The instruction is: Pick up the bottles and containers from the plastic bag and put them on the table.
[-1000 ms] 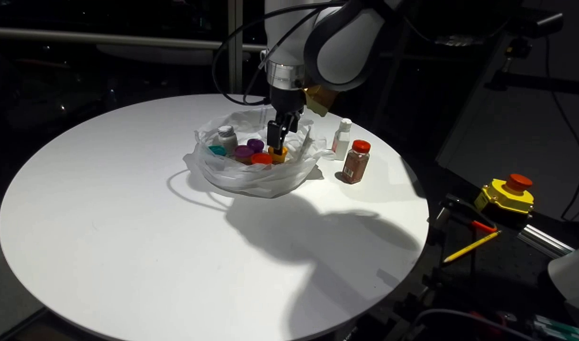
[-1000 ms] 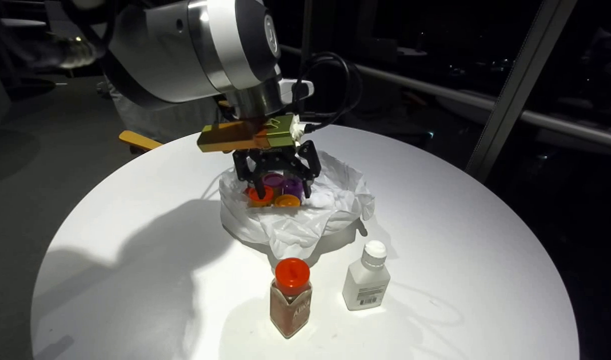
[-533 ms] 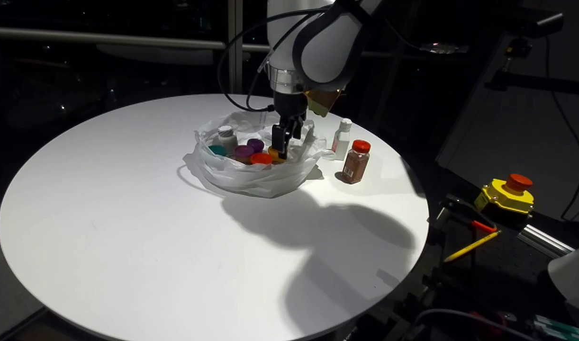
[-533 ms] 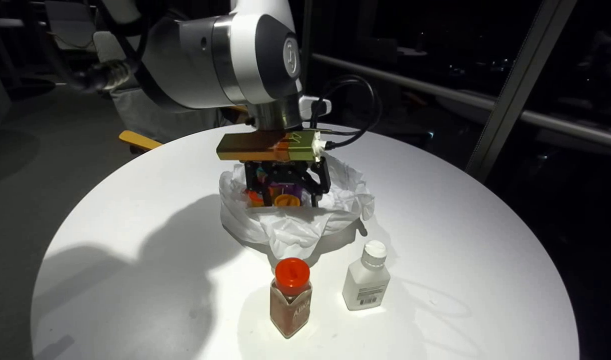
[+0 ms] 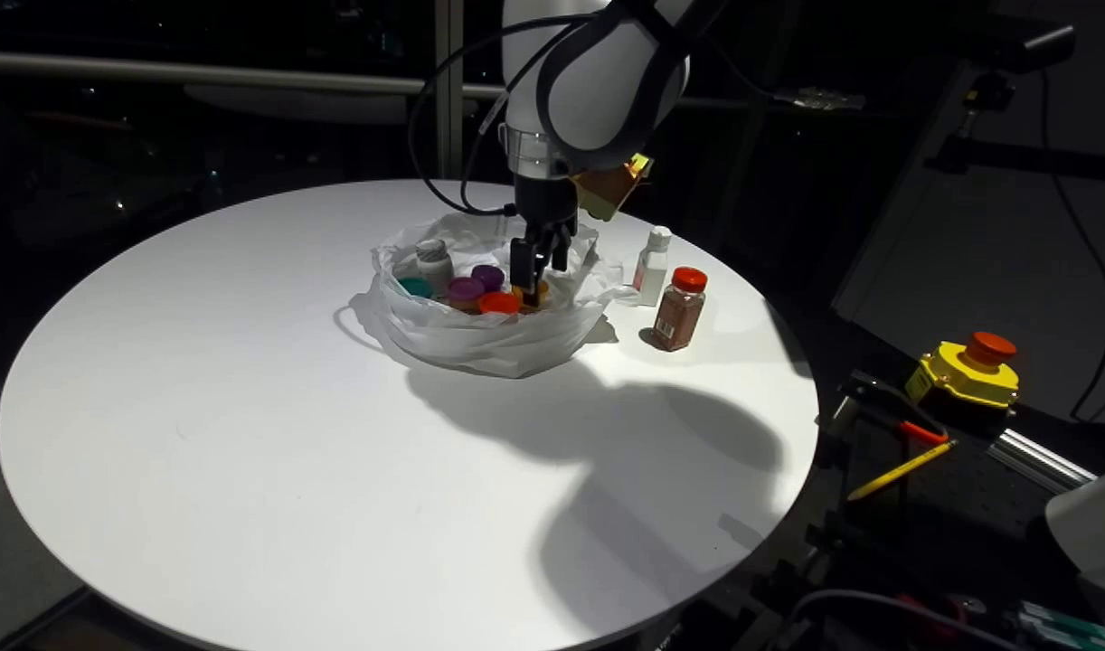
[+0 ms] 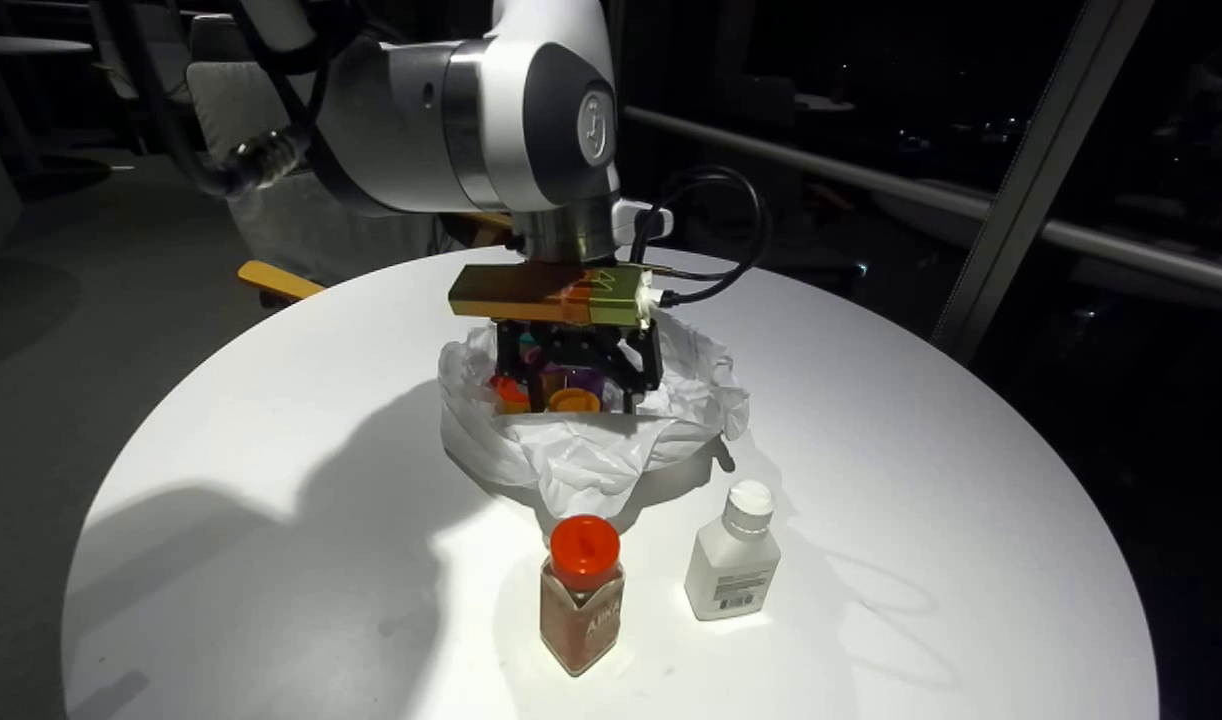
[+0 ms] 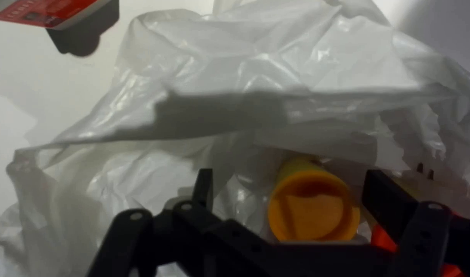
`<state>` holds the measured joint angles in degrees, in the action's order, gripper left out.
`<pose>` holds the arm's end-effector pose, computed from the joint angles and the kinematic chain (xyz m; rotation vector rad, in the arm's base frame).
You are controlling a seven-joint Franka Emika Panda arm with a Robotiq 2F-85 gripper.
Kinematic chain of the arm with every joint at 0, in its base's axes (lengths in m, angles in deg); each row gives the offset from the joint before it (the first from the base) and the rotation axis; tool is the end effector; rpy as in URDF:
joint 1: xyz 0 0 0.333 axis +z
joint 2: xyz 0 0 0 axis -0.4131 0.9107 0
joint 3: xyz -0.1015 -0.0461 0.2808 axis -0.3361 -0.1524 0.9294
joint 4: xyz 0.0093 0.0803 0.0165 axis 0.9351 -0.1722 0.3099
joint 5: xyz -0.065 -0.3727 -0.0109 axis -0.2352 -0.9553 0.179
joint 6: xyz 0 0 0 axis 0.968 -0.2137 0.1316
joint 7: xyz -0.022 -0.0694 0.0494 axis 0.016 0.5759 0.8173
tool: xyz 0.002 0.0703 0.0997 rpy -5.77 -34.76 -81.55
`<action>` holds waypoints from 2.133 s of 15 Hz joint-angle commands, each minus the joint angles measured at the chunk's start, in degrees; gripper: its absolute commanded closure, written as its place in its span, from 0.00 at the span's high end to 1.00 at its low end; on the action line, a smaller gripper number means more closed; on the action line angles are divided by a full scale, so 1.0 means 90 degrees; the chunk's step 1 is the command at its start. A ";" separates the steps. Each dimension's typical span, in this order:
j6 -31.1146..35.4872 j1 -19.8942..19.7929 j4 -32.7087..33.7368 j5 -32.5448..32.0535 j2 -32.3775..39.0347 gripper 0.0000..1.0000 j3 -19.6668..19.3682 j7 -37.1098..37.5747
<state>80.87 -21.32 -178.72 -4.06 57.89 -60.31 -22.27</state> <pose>0.5964 0.0002 0.1351 2.9488 0.3555 -0.0347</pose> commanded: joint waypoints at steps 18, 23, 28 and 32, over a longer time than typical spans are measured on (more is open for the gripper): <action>0.0134 0.1201 -0.0850 -0.0951 -0.1721 0.28 -0.0912 0.2098; -0.0360 0.1430 -0.2350 -0.1715 -0.3317 0.28 -0.0612 0.3275; 0.0041 0.0918 -0.3604 -0.2118 -0.3810 0.28 -0.0166 0.4009; 0.1513 0.0301 -0.3641 -0.2175 -0.2914 0.28 -0.0396 0.4134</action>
<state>86.22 -14.57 -211.63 -21.52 27.14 -63.07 13.00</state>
